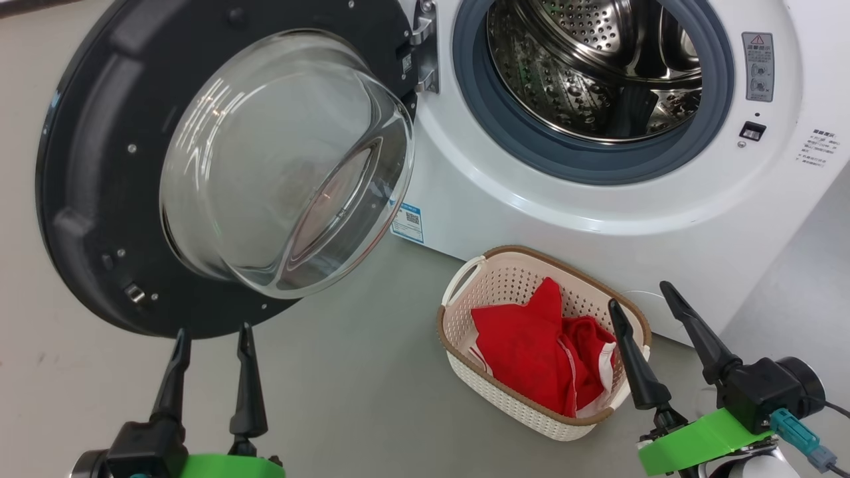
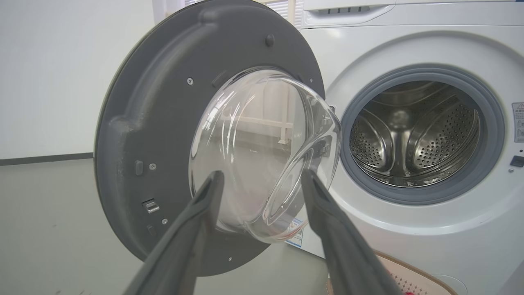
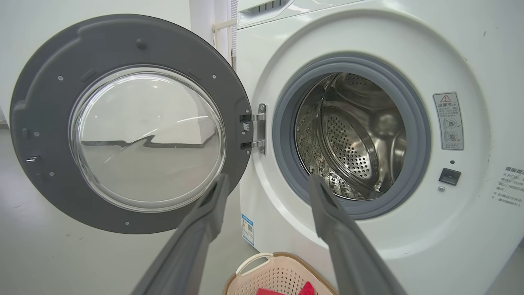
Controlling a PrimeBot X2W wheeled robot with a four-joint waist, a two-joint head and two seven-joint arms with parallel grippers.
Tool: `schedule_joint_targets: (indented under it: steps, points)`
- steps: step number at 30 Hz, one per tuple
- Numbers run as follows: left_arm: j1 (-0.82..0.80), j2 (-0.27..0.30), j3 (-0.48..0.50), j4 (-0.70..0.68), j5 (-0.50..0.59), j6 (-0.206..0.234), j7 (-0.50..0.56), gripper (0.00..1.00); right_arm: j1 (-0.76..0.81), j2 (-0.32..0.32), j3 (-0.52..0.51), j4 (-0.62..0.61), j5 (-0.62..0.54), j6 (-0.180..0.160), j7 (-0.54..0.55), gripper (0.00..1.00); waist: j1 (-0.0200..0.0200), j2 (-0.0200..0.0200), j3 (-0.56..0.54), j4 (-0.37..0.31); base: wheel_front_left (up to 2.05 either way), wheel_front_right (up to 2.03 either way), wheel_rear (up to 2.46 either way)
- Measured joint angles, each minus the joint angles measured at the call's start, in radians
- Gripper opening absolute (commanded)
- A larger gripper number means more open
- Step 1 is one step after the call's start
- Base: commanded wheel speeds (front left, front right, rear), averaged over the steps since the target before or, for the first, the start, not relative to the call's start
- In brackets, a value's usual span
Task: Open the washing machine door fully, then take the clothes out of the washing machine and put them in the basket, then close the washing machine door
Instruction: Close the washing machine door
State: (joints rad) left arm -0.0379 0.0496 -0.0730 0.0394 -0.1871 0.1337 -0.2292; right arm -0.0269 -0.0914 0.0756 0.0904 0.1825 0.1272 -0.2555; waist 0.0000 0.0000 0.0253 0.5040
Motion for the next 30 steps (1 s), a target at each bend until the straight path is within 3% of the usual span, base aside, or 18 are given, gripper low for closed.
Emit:
schedule_joint_targets:
  steps: [5,6,7,8,20,27,30]
  points:
    - [0.0,0.004,0.0,-0.006,0.004,0.017,0.0,1.0,0.0,0.0,0.003,0.002,0.0,0.0,0.0,1.0,0.0,0.0,0.001,-0.005,0.0,0.0,0.0]
    - [0.0,0.004,0.0,-0.006,0.004,0.017,0.0,0.88,0.0,0.0,0.003,0.002,0.0,0.0,0.0,1.0,0.0,0.0,0.001,-0.005,0.0,0.0,0.0]
    - [0.0,0.005,-0.001,-0.008,0.007,0.021,0.0,0.31,0.0,-0.001,0.003,0.003,0.0,0.0,0.0,1.0,0.0,0.0,0.002,-0.007,0.0,0.0,0.0]
    - [0.0,0.007,-0.001,-0.01,0.013,0.026,0.0,0.0,0.0,-0.001,0.003,0.004,0.0,0.0,0.0,1.0,0.0,0.0,0.002,-0.009,0.0,0.0,0.0]
    - [-0.038,0.068,0.051,-0.098,0.053,0.071,-0.012,0.0,0.0,-0.004,0.004,0.008,0.0,0.0,0.0,1.0,0.0,0.0,0.006,-0.035,0.0,0.0,0.0]
    - [-0.222,0.162,0.132,-0.131,0.096,0.096,-0.019,0.0,0.001,-0.014,0.003,0.011,0.0,0.0,0.0,1.0,0.0001,0.0,0.008,-0.047,0.0,0.0,0.0]
    - [-0.369,0.196,0.184,-0.063,0.07,0.095,-0.021,0.0,0.001,-0.022,0.003,0.012,0.0,0.0,0.0,1.0,0.0,0.0,0.01,-0.05,0.0,0.0,0.0]
